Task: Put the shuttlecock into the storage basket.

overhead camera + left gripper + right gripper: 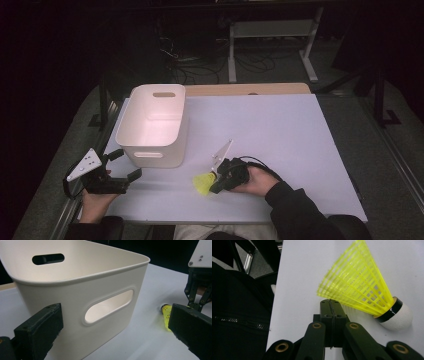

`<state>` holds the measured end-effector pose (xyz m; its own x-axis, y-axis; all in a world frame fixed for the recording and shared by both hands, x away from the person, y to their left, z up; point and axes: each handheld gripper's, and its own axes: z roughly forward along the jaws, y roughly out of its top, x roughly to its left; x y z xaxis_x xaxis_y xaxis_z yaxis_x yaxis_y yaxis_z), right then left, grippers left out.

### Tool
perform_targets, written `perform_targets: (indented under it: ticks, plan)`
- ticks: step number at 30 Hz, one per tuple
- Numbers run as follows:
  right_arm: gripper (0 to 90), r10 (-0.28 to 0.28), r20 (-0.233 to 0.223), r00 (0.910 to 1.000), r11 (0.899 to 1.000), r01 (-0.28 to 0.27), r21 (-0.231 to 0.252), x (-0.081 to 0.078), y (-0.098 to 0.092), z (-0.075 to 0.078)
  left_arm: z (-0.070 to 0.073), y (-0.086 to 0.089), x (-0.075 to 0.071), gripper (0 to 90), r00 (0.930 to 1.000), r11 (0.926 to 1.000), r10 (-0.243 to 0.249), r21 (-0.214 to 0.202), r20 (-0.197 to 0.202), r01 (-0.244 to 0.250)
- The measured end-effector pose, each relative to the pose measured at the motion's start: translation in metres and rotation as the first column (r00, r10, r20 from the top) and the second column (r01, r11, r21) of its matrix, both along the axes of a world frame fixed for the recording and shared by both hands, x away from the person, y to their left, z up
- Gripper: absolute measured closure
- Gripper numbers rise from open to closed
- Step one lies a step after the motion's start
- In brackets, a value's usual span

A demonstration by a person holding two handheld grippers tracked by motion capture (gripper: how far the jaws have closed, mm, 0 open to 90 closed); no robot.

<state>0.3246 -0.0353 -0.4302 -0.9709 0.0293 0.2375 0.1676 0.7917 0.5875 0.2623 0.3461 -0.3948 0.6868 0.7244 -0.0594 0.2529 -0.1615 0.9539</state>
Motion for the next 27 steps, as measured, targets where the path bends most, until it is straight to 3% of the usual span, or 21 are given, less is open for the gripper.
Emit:
perform_targets:
  ticks: [27]
  plan:
    - [88.8,-0.04,0.022,0.9989,0.998,0.039,0.039,0.019,0.016,0.004,0.0,0.0,0.0,0.0,1.0,1.0,0.0,0.001,-0.001,0.0]
